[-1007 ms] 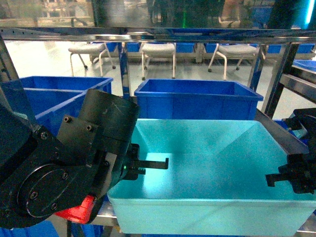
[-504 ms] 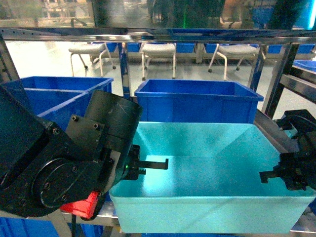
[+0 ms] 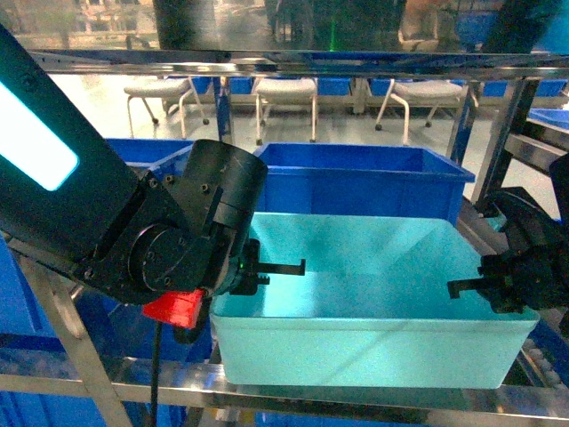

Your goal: Organize blue bins on left shelf correctly

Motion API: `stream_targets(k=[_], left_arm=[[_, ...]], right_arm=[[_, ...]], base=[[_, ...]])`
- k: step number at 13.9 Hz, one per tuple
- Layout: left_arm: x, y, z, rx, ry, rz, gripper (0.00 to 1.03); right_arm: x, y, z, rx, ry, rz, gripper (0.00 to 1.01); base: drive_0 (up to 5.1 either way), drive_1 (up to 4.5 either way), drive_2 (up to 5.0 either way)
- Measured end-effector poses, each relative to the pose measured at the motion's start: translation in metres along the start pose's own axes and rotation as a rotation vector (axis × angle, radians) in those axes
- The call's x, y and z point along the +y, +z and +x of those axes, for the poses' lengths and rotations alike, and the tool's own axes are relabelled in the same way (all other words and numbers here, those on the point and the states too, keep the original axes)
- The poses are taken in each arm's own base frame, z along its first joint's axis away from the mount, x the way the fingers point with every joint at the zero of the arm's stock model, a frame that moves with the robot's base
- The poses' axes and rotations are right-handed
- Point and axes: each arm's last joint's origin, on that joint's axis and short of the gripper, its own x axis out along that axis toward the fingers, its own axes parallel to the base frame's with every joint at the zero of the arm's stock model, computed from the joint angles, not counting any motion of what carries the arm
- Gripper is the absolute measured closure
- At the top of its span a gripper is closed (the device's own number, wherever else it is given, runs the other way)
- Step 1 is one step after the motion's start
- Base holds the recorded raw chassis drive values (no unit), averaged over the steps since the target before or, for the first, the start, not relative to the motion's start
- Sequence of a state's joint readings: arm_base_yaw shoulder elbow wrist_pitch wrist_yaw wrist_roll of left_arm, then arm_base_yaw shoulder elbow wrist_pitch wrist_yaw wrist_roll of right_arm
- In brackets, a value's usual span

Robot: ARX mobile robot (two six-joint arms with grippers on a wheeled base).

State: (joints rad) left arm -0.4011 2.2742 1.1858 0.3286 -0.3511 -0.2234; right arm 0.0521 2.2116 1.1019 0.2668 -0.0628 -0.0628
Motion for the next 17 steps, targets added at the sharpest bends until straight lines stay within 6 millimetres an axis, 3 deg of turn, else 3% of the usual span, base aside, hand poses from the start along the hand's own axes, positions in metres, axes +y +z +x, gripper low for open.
stream_targets(k=[4,5,6,8,9,11,12,13,17], left_arm=[[0.002,0.010,0.023,0.021,0.001,0.002,1.01],[0.003,0.013,0.023,0.013,0.004,0.001,1.01],[0.004,0.014,0.023,0.006,0.023,0.025,0.92],[0.007,0.015,0.024,-0.012,0.040,0.044,0.63],[0.012,0.012,0.016,-0.041,0.044,0.036,0.50],[0.023,0.018,-0.021,-0.129,0.040,0.026,0.25],[0.027,0.026,-0.041,-0.181,0.031,0.009,0.14],[0.032,0.030,-0.067,-0.217,0.030,-0.002,0.03],[0.044,-0.004,-0.125,-0.130,0.071,0.038,0.05]], right_arm=[[-0.003,0.020,0.023,0.030,0.000,-0.006,0.99],[-0.003,0.022,0.024,0.027,-0.008,-0.025,0.89],[-0.004,0.022,0.024,0.026,-0.017,-0.041,0.76],[-0.007,0.022,0.024,0.020,-0.033,-0.053,0.45],[-0.006,0.020,0.020,-0.012,-0.030,-0.054,0.32],[-0.003,0.018,-0.003,-0.095,-0.013,-0.059,0.07],[0.001,0.021,-0.017,-0.140,-0.008,-0.067,0.01],[0.004,0.025,-0.033,-0.194,0.004,-0.071,0.04],[0.014,0.000,-0.076,-0.212,0.043,-0.059,0.03]], base=[[0.0,0.00,0.0],[0.0,0.00,0.0],[0.0,0.00,0.0],[0.0,0.00,0.0],[0.0,0.00,0.0],[0.0,0.00,0.0],[0.0,0.00,0.0],[0.0,0.00,0.0],[0.0,0.00,0.0]])
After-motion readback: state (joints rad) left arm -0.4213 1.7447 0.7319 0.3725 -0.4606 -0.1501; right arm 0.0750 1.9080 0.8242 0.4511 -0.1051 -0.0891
